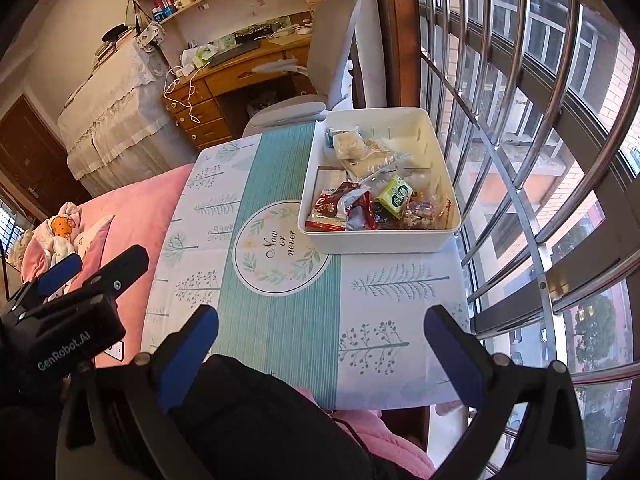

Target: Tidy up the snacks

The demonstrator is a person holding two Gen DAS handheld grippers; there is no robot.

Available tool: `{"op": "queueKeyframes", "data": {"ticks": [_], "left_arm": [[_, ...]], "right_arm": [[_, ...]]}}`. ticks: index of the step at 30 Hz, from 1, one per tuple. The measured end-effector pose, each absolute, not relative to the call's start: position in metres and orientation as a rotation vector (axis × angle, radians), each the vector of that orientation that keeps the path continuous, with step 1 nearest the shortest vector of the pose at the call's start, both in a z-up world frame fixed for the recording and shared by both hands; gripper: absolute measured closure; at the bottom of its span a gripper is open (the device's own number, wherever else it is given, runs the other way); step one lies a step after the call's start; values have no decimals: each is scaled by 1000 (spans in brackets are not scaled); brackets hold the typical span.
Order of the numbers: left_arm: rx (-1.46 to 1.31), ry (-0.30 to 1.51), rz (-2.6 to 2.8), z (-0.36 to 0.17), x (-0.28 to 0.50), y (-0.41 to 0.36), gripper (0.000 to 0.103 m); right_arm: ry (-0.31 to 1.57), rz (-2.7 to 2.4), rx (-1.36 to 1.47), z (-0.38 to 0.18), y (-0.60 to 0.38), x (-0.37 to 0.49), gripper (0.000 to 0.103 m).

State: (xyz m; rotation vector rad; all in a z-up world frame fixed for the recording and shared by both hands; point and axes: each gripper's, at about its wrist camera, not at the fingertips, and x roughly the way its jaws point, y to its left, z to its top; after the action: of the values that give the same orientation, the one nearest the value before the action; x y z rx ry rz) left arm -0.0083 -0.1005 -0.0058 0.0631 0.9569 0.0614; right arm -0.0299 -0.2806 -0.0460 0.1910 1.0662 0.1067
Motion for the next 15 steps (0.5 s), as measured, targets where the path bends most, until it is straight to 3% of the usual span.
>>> {"op": "queueKeyframes", "data": {"ticks": [15], "left_arm": [[64,959,67,-6,-3,-101,1]], "right_arm": [[1082,124,184,-52,-281,-19,0]]}}
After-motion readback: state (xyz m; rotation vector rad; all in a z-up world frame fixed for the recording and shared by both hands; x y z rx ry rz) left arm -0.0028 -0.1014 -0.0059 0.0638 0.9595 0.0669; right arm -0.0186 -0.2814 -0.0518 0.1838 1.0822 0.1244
